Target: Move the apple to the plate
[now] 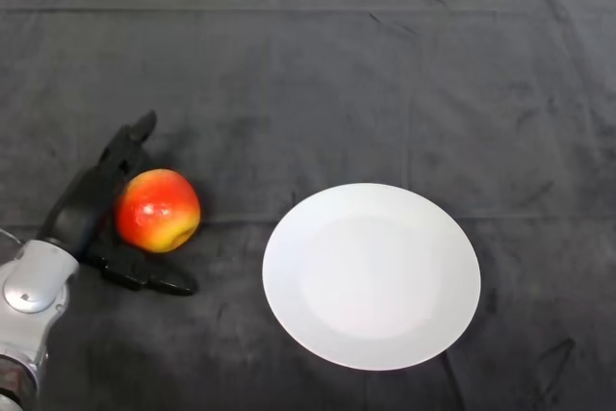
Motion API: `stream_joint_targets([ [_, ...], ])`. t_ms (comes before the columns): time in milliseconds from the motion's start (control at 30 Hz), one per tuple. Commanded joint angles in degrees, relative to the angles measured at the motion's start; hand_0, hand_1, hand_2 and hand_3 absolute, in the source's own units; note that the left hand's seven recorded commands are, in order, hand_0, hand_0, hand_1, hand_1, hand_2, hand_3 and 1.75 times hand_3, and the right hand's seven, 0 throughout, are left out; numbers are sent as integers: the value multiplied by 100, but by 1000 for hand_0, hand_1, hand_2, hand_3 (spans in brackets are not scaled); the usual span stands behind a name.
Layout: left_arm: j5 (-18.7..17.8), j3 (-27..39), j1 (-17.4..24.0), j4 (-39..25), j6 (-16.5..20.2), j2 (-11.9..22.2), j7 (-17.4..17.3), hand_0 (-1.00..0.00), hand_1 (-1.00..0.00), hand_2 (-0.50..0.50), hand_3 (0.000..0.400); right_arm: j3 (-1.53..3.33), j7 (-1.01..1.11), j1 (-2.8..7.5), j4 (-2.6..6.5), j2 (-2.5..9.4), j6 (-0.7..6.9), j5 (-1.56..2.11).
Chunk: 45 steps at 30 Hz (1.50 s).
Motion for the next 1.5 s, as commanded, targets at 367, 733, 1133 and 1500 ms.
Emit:
stream_joint_targets([
  [367,78,-183,-347,-109,522,74,-457,-1000,-800,-100,400,-54,14,-61,-21,-122,9,76],
  [733,59,-180,-365,-292,710,120,-552,-1000,-918,-41,400,-54,12,-60,-25,-120,9,77],
  [1133,190,-221,-289,-1116,812,69,-157,-1000,-922,-39,400,-54,8,-56,-34,-115,8,78],
  [1500,344,-393,49,-2219,926,-291,355,-1000,-922,-39,400,-54,0,-48,-53,-106,6,80],
])
